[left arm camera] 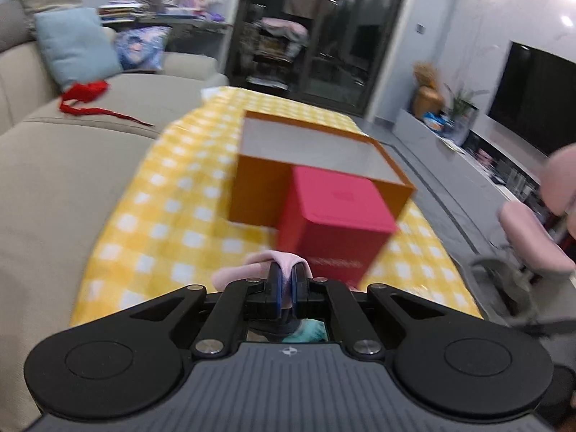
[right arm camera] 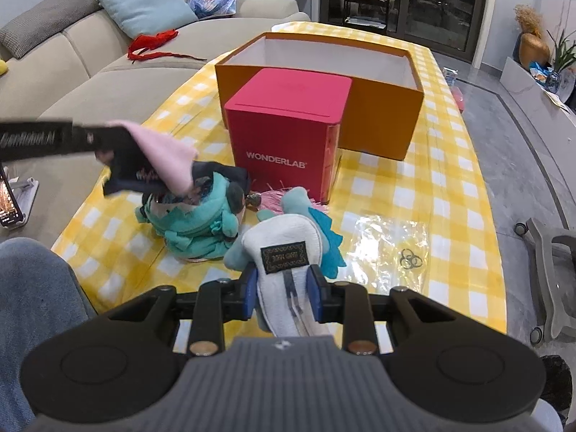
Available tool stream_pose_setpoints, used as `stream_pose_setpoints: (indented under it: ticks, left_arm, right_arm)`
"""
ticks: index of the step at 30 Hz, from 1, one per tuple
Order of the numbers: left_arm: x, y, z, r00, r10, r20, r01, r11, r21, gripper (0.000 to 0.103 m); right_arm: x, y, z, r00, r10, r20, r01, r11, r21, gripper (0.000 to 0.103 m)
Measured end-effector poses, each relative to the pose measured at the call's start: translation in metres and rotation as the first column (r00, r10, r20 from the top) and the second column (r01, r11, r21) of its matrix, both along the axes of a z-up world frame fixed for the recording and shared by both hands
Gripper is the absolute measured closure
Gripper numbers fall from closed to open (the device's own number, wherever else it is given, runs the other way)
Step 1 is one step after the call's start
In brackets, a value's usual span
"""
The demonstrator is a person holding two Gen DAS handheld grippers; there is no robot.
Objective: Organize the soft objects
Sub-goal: 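Lift the pink cloth off the plush with the left tool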
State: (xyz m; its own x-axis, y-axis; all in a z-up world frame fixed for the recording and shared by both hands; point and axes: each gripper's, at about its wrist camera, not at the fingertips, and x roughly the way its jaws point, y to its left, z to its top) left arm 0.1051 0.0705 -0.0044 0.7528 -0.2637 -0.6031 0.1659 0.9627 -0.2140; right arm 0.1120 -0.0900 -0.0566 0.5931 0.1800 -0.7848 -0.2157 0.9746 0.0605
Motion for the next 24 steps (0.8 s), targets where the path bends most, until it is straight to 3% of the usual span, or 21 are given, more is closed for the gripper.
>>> stream_pose_setpoints:
  ticks: [6, 9, 14, 16, 22, 23, 24]
  left_arm:
    - [0.006, -0.023, -0.027, 0.989, -0.065, -0.135, 0.062, 0.998, -0.026, 0.096]
    - [0.009, -0.036, -0.044, 0.983, -0.101, -0.154, 0.104, 0.995, 0.01, 0.093]
    - [0.004, -0.031, -0.048, 0.983, -0.073, -0.169, 0.081, 0.996, 0.038, 0.063]
    - [0.004, -0.027, -0.046, 0.986, -0.06, -0.157, 0.065, 0.997, 0.027, 0.041]
    - [0.022, -0.018, -0.043, 0.985, -0.003, -0.174, -0.001, 1.0, -0.021, 0.041]
    - [0.027, -0.017, -0.044, 0.982, 0.014, -0.19, -0.018, 1.0, -0.019, 0.042]
    - [0.033, -0.017, -0.046, 0.978, 0.029, -0.207, -0.033, 0.999, -0.016, 0.05]
  right_arm:
    - [-0.001, -0.013, -0.005, 0.998, -0.055, -0.032, 0.056, 0.998, 0.024, 0.074]
    - [-0.003, -0.019, -0.011, 0.996, -0.073, -0.049, 0.074, 0.997, 0.031, 0.074]
    - [-0.005, -0.024, -0.017, 0.994, -0.089, -0.063, 0.092, 0.994, 0.053, 0.074]
    - [-0.004, -0.025, -0.019, 0.994, -0.091, -0.066, 0.096, 0.993, 0.068, 0.074]
    - [0.003, -0.022, -0.02, 0.995, -0.078, -0.058, 0.083, 0.992, 0.09, 0.073]
    - [0.004, -0.022, -0.021, 0.995, -0.077, -0.058, 0.082, 0.992, 0.092, 0.073]
    - [0.004, -0.021, -0.022, 0.995, -0.076, -0.058, 0.081, 0.992, 0.094, 0.073]
